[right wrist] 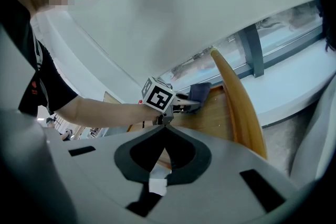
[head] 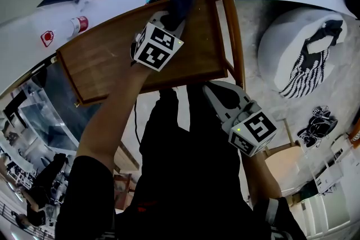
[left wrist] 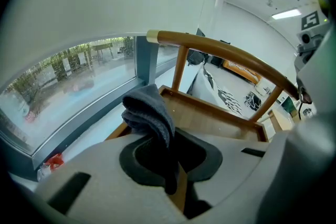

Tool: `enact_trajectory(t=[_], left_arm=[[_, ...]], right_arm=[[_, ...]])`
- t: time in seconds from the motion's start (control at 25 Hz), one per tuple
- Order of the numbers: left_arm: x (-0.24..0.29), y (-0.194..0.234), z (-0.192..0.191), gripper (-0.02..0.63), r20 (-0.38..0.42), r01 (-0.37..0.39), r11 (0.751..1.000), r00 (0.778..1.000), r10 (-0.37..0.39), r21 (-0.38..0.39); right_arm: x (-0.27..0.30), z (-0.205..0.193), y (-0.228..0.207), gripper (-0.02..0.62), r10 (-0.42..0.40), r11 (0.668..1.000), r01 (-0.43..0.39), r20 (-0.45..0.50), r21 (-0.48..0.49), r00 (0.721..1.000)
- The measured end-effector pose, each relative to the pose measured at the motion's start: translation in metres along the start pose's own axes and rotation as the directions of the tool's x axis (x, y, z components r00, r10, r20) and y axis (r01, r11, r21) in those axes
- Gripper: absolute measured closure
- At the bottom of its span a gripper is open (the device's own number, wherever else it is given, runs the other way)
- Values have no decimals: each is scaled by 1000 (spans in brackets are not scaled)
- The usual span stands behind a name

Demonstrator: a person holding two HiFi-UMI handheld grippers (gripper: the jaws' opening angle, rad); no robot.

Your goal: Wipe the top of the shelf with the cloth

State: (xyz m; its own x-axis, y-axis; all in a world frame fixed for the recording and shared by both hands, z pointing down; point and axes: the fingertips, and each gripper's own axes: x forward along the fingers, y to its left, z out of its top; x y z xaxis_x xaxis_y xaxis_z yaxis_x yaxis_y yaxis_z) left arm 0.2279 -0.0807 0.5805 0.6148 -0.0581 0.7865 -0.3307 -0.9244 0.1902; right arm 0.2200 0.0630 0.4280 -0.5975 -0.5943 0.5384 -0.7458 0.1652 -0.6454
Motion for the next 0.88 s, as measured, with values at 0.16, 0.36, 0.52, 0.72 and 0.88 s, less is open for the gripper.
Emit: enact_trajectory(t=[0.16,0.36,0.52,0.72,0.88], left_arm=[[8,-10,9,552,2,24,1000,1000,-24,15],[16,-18,17,552,5,43,999,999,-43,28],[21,-23,23,552,11,56,998,998,-56,36],[26,-29,30,552,23,77,996,997,-78,37],[23,-33,36,552,46,95,995,994,-96,25]], right_arm=[[-5,1,-3,591,-9,1000,9,8,10,1000],[-11,1,-6,591,-22,1000,22,20,22,1000],[-15,0,-8,591,-28,999,27,22,21,999],[-19,-1,-9,591,-35,999,34,29,18,999],[-19,0,-7,591,-41,999,40,26,18,999]])
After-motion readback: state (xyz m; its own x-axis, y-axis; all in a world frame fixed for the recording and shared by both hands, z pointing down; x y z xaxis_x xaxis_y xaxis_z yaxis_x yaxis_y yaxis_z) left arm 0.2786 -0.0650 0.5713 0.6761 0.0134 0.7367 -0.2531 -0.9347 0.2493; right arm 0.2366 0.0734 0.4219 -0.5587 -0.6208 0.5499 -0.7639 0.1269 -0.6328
